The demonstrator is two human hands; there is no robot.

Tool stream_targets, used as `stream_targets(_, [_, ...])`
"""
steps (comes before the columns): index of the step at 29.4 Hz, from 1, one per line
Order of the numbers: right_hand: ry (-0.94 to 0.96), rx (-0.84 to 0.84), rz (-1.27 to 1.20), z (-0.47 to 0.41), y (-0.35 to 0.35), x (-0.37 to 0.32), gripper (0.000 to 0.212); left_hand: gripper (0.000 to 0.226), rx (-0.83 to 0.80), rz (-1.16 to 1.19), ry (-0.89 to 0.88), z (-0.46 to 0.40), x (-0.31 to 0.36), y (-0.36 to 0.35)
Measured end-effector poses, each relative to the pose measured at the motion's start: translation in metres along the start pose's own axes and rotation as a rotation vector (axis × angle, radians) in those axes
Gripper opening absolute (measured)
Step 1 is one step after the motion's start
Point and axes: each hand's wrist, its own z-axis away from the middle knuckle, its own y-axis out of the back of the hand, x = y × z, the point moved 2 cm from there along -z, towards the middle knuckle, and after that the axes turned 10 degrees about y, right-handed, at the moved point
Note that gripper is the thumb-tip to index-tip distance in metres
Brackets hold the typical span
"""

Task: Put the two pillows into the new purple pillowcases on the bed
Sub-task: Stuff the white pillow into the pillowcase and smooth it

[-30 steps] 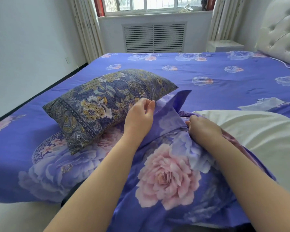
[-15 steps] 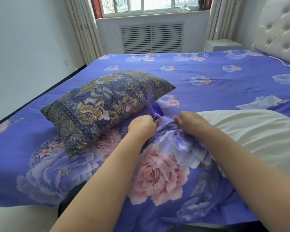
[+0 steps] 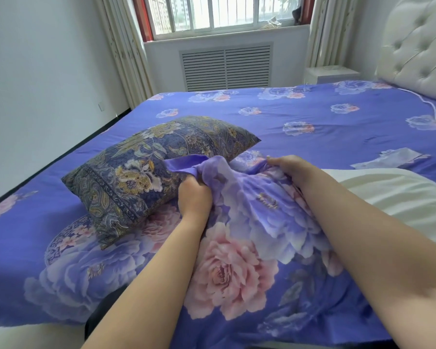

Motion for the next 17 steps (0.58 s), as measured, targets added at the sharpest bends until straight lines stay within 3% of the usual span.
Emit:
stream_targets(2, [0.031, 0.161, -0.201, -0.004, 0.025, -0.004, 0.036, 0.035, 0.018, 0.138, -0.016, -0.008, 0.008, 0.009])
stream_targets(5, [0.103, 0.385, -0.255, 0.001, 0.077, -0.016, 0.032, 0.032, -0.014, 0.364, 0.041, -0.019, 0.016, 0.016])
stream_targets(9, [0.107, 0.605, -0.231, 0.020, 0.129, -0.002, 0.026, 0.043, -0.050, 0.309, 0.108, -0.029, 0.000, 0.006])
stream_targets(11, [0.159, 0.637, 0.015, 0.026, 0.136, 0.001, 0.016, 0.045, -0.079, 0.324, 0.119, -0.034, 0.000, 0.006])
stream_targets(14, [0.288, 0.726, 0.405, 0.030, 0.142, -0.001, 0.023, 0.029, -0.112, 0.300, 0.123, -0.042, 0.005, 0.008])
stream_targets(17, [0.305, 0.767, 0.682, 0.040, 0.145, -0.005, 0.026, 0.029, -0.108, 0.249, 0.082, -0.057, 0.002, 0.005])
